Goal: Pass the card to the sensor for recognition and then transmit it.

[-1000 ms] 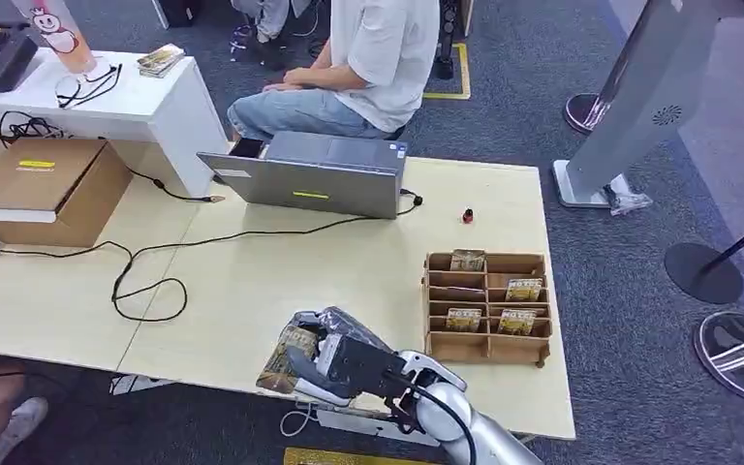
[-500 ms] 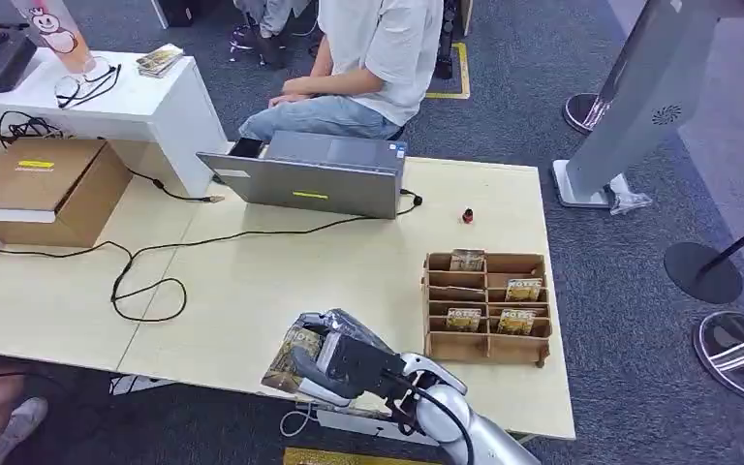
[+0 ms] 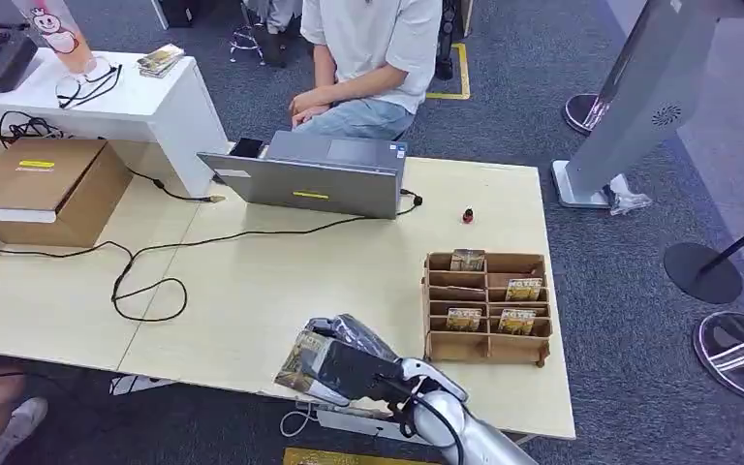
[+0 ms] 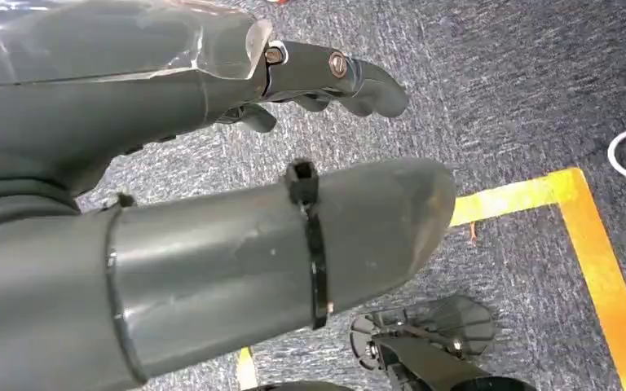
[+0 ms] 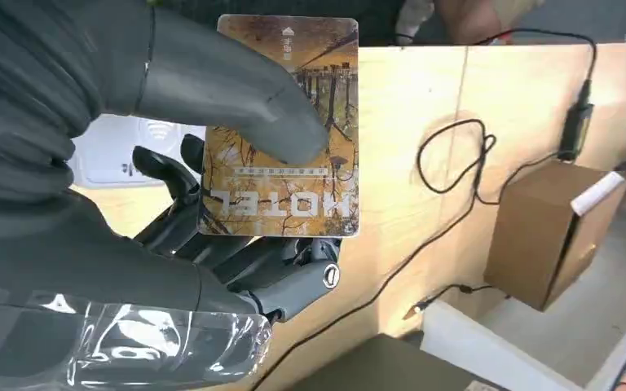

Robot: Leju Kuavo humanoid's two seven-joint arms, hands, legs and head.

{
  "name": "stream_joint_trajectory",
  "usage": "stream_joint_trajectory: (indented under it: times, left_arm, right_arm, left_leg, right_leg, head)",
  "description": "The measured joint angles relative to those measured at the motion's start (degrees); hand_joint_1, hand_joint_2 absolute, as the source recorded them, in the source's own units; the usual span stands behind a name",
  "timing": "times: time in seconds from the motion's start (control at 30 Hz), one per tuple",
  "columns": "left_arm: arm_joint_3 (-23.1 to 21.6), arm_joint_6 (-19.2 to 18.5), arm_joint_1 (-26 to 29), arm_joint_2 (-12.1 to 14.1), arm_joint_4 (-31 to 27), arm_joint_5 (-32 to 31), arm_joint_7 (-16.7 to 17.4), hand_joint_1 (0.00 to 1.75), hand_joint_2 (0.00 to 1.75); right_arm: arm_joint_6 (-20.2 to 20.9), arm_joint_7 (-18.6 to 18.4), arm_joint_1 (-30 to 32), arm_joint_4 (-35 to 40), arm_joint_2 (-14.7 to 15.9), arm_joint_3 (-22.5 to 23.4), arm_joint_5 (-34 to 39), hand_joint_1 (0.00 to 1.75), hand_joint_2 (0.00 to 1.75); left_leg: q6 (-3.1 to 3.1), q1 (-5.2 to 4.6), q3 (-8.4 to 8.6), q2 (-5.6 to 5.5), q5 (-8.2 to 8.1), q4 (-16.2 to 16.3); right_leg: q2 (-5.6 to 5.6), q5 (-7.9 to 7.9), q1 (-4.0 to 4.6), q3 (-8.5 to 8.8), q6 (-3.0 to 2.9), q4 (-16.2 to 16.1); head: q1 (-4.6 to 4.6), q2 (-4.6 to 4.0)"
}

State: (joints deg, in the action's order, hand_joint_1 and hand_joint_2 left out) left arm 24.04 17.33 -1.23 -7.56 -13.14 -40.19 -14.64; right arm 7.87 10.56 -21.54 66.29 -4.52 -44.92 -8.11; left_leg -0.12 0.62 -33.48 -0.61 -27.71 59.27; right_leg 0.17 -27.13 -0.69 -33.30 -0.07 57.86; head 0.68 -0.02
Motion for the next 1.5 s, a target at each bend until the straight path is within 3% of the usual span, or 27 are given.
stream_joint_trajectory:
  times: [0.73, 0.97, 1.5]
  left_arm:
    - [-0.1, 0.5, -1.5, -1.3, 0.0, 0.3, 1.5, 0.0, 0.0]
    - [-0.2, 1.0, -1.8, -1.8, 0.0, 0.4, 2.2, 0.0, 0.0]
    - [-0.3, 0.2, -0.4, -0.3, 0.0, 0.6, 1.4, 0.0, 0.0]
  right_arm:
    - [-1.9, -1.8, -0.6, -4.3, -0.9, -0.9, -3.6, 1.75, 1.75]
    - [-4.4, -3.3, -1.1, -5.9, -1.2, -2.1, -7.3, 1.75, 1.75]
    - [-10.6, -7.8, -1.2, -9.5, -1.8, -2.3, -16.5, 1.75, 1.75]
  left_leg:
    - [0.0, 0.0, 0.0, 0.0, 0.01, 0.0]
    - [0.0, 0.0, 0.0, 0.0, 0.0, 0.0]
    - [0.0, 0.0, 0.0, -0.01, 0.0, 0.0]
  right_leg:
    - [0.0, 0.01, 0.0, 0.0, 0.0, 0.0]
    - [0.0, 0.01, 0.0, 0.0, 0.0, 0.0]
    - [0.0, 0.01, 0.0, 0.0, 0.0, 0.0]
  head:
    - [0.02, 0.0]
    - [0.0, 0.0]
    - [0.02, 0.0]
